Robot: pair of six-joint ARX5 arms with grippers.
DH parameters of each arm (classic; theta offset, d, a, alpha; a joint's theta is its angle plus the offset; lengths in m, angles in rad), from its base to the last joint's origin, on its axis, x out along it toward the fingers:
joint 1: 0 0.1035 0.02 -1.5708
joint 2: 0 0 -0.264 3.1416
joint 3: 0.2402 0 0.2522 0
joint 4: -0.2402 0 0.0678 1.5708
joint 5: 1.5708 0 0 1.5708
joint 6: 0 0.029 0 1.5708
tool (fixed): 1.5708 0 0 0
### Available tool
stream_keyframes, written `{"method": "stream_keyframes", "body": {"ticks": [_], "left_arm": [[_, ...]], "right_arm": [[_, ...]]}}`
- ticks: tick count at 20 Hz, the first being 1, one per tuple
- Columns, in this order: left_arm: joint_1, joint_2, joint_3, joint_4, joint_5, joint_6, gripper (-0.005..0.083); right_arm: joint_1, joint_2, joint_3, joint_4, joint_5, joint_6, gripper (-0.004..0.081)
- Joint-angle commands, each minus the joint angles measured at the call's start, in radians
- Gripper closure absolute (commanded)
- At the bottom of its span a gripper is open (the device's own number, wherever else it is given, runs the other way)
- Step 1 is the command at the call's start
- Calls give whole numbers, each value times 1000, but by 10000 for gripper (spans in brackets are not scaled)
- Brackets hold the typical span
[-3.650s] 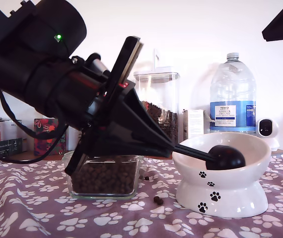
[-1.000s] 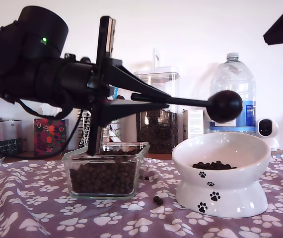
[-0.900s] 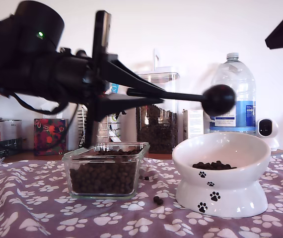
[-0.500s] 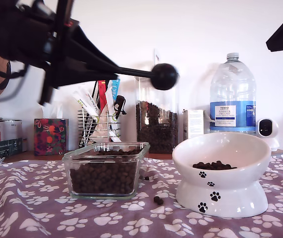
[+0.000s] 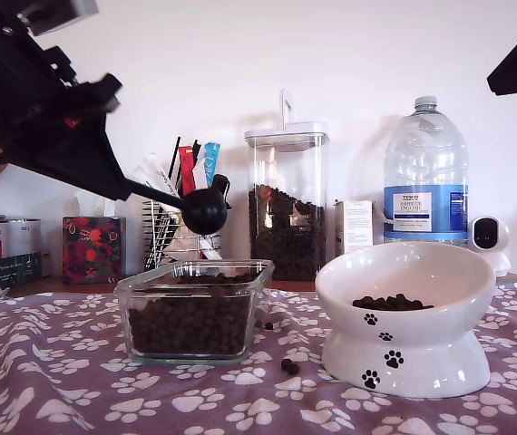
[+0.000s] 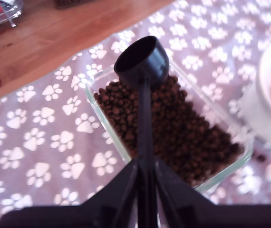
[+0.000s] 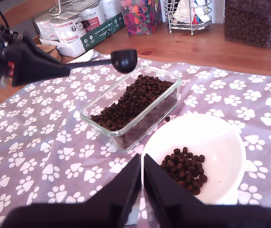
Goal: Measure one spoon of cat food and pour it into the food bowl
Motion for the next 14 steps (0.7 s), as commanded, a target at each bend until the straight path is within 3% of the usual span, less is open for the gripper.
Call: {"method": "stream_keyframes", "body": {"ticks": [1,6,11,14], "left_arm": [[-42,42,3,11,-63,36,795],[-131,160,3,43,-185,108,795],[-135,237,3,27,-185,101,794],[-135,235,3,17,-187,101,720]], "right_arm": [[5,5,9,10,1,-5,773],[5,6,9,10,1,-5,773],[5,6,9,10,1,-5,773],[5,6,9,10,1,-5,773]]}}
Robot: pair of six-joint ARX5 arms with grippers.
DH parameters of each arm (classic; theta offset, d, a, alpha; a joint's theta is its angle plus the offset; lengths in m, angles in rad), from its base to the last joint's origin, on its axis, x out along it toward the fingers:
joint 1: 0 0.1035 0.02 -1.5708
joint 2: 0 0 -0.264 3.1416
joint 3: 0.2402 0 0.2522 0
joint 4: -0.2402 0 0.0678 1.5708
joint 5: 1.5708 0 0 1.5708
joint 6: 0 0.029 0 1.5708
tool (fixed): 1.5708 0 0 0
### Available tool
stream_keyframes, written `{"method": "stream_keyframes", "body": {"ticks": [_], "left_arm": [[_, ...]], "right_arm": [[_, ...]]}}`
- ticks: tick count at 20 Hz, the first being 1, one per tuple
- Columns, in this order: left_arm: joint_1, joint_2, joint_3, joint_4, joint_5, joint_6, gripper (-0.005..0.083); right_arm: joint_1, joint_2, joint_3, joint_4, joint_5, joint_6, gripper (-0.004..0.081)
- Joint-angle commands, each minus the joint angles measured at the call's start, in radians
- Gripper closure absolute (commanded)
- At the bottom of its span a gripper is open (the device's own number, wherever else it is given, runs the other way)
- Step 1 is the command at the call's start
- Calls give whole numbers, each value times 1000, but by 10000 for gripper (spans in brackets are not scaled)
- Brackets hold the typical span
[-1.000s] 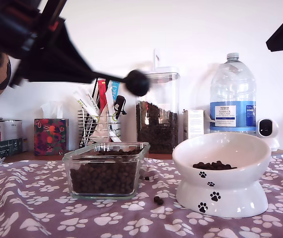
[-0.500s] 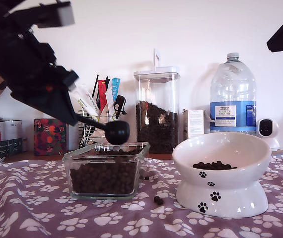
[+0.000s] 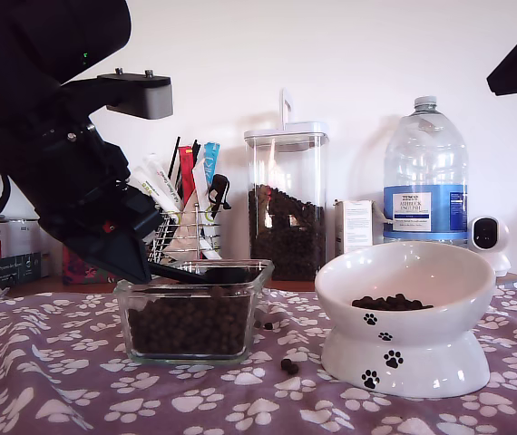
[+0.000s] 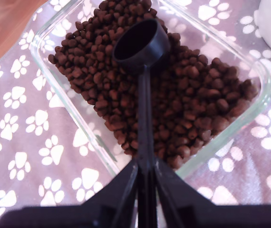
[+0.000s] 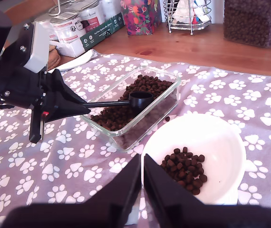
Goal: Measure one spoon of cat food and pour it into the food bowl
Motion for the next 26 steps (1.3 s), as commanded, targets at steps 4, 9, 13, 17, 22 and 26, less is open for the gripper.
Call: {"method": "stream_keyframes", "body": {"ticks": [4,9,13,17,22,26], "left_arm": [[-1,10,-4,-32,-7,-3,455],[-1,8,10,-124,-5,-5,375],[-1,-55,31,-150,78,-51,375],[-1,-162,31,-156,156,-100,376],[6,-263,30,-159,169,-123,401],[47,-286,29,-127,183,-139,785]], "right_arm": [[5,6,9,10,1,-5,773],[5,6,9,10,2,-6,773],[5,10,9,11,35,-5,773],[5,52,9,21,62,-5,774],[4,156,9,189,134,3,780],[-5,221,9,315,296,-32,780]]}}
